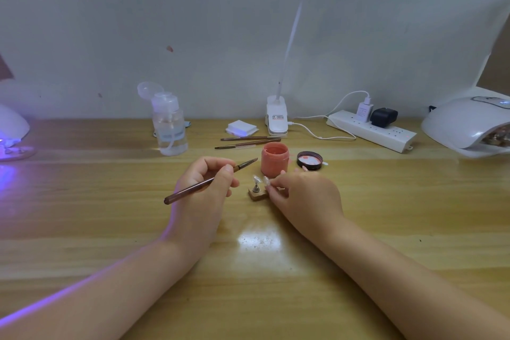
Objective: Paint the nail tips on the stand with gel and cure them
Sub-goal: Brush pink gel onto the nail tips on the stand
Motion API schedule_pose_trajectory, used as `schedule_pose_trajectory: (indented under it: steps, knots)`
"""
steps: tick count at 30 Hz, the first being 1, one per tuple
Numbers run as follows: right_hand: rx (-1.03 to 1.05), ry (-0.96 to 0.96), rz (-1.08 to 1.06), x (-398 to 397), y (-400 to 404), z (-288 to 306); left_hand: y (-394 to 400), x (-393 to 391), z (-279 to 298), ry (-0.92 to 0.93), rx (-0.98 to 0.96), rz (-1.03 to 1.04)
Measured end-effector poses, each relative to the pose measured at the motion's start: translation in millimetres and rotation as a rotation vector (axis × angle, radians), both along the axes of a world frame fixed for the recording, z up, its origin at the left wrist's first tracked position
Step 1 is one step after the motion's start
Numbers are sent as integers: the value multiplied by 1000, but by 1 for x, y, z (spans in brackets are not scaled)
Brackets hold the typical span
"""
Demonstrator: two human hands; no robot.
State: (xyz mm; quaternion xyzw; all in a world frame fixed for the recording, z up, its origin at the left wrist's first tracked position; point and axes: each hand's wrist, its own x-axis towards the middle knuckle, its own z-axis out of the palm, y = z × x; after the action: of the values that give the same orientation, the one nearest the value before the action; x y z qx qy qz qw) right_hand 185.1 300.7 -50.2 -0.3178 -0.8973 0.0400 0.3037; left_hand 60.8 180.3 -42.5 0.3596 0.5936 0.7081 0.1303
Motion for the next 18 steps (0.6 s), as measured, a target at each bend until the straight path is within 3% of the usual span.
schedule_pose_trajectory:
  steps: [5, 11, 18]
  knots:
    - [-35, 146, 17, 6, -2, 2, 0, 0, 12, 50, -3, 9]
    - [-135, 169, 89, 8, -4, 4, 11, -7, 40, 189, -31, 22]
    - [-137, 248, 153, 8, -3, 3, 58, -20, 72, 494, -315, 87]
